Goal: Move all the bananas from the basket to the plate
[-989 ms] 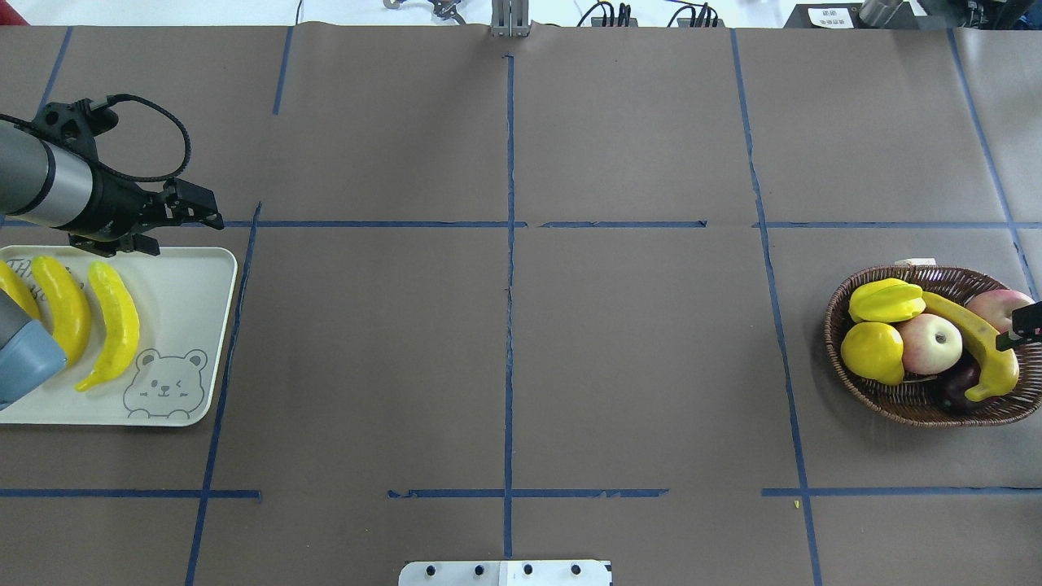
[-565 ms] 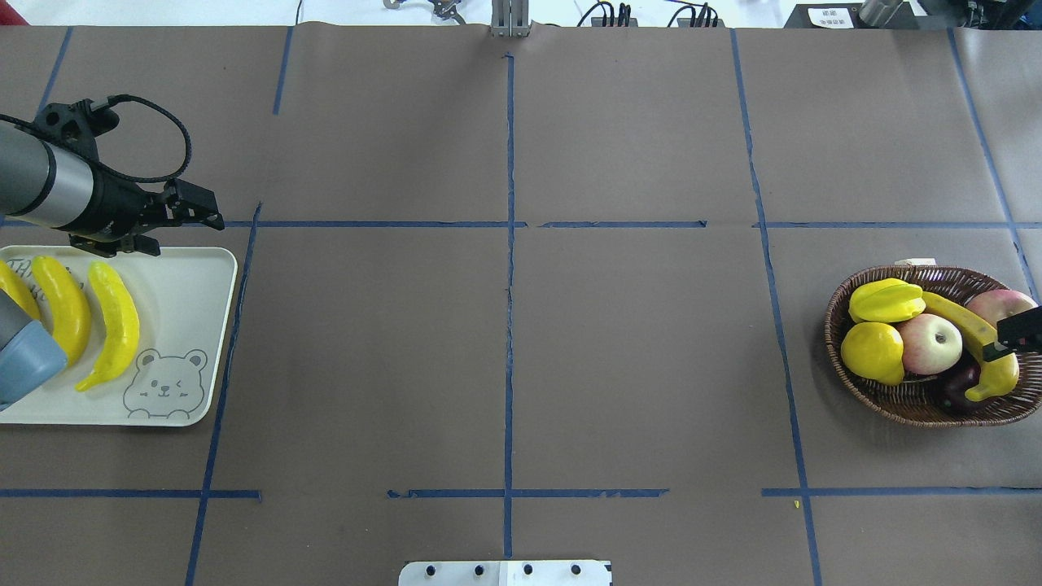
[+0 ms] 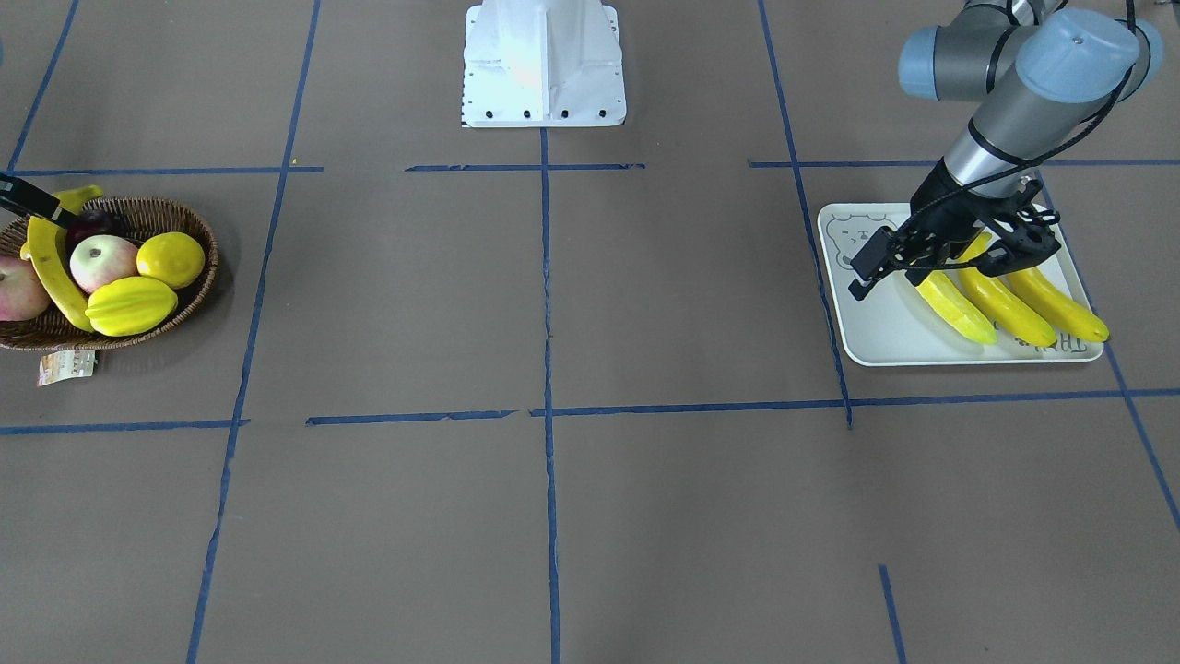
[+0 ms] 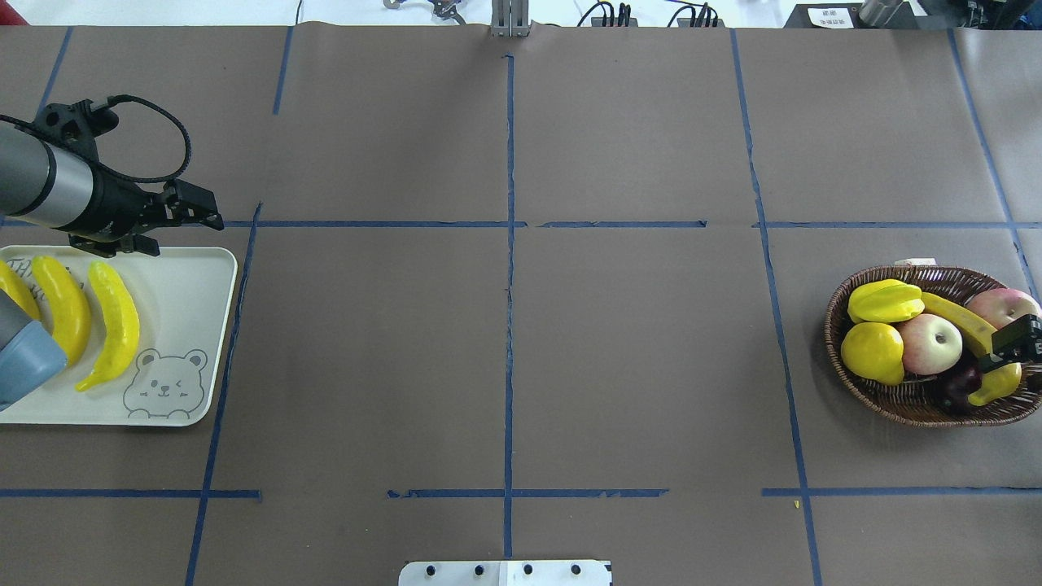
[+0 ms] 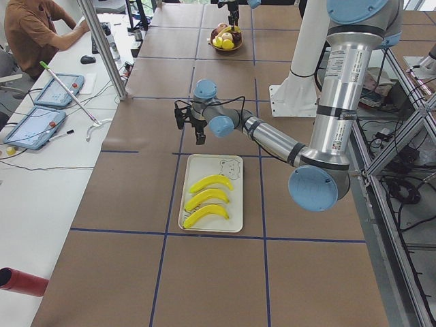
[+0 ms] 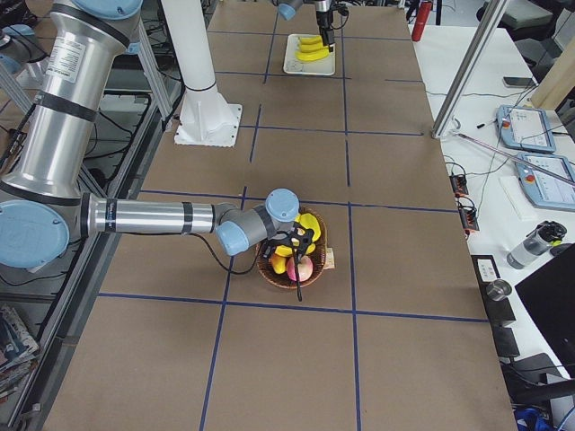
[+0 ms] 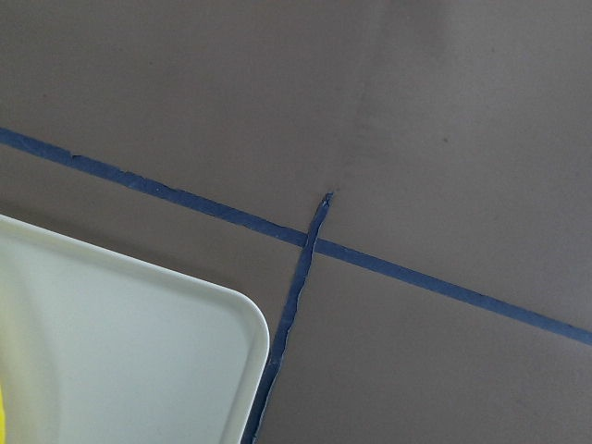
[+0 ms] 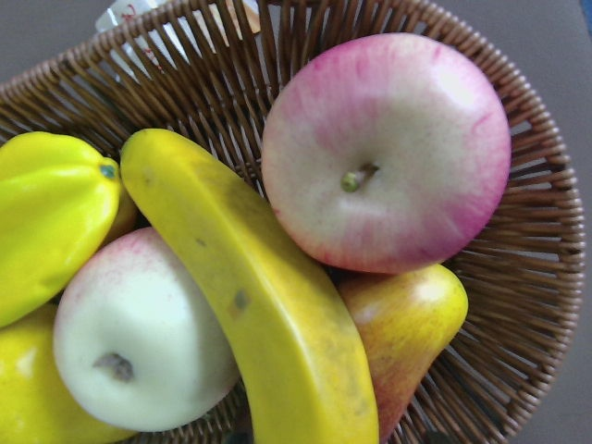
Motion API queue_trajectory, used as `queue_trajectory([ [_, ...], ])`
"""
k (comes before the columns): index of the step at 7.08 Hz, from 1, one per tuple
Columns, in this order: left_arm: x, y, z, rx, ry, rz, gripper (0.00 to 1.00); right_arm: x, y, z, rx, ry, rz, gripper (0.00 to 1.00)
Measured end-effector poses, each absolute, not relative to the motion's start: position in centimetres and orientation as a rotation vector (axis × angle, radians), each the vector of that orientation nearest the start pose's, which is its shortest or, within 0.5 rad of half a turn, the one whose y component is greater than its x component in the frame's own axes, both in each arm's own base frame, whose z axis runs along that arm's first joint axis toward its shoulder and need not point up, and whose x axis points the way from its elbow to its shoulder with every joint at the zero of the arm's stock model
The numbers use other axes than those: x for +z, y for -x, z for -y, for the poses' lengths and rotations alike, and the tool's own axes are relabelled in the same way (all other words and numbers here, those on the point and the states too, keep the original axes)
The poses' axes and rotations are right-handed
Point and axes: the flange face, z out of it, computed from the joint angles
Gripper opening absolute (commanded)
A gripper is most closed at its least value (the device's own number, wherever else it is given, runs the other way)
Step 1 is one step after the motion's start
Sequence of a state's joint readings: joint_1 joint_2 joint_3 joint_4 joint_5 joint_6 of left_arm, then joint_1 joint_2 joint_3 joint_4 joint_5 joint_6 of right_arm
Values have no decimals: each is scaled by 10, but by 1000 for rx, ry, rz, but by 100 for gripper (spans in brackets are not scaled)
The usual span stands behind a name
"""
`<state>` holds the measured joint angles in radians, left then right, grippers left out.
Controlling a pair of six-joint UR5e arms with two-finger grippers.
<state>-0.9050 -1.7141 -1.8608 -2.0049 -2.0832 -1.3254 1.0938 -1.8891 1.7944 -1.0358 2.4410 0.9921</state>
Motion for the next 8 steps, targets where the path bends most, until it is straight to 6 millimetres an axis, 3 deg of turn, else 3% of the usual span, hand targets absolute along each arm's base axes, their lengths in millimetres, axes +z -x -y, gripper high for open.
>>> queue_trajectory([
  [2, 399, -272, 483, -385, -58, -976, 100, 604, 114, 363, 288, 217, 937, 0],
  [4, 399, -272, 483, -384, -58, -976, 100, 589, 78, 372, 359, 132, 955, 0],
  [5, 399, -272, 483, -384, -58, -976, 100, 571, 60, 378, 389, 65, 963, 0],
  [6, 395, -273, 483, -381, -61, -983, 100, 537, 51, 388, 389, -19, 982, 0],
  [7, 387, -275, 485, -372, -63, -999, 100, 498, 59, 406, 350, -91, 1015, 0],
  [8, 375, -279, 486, -355, -60, -1026, 100, 458, 84, 426, 278, -144, 1054, 0],
])
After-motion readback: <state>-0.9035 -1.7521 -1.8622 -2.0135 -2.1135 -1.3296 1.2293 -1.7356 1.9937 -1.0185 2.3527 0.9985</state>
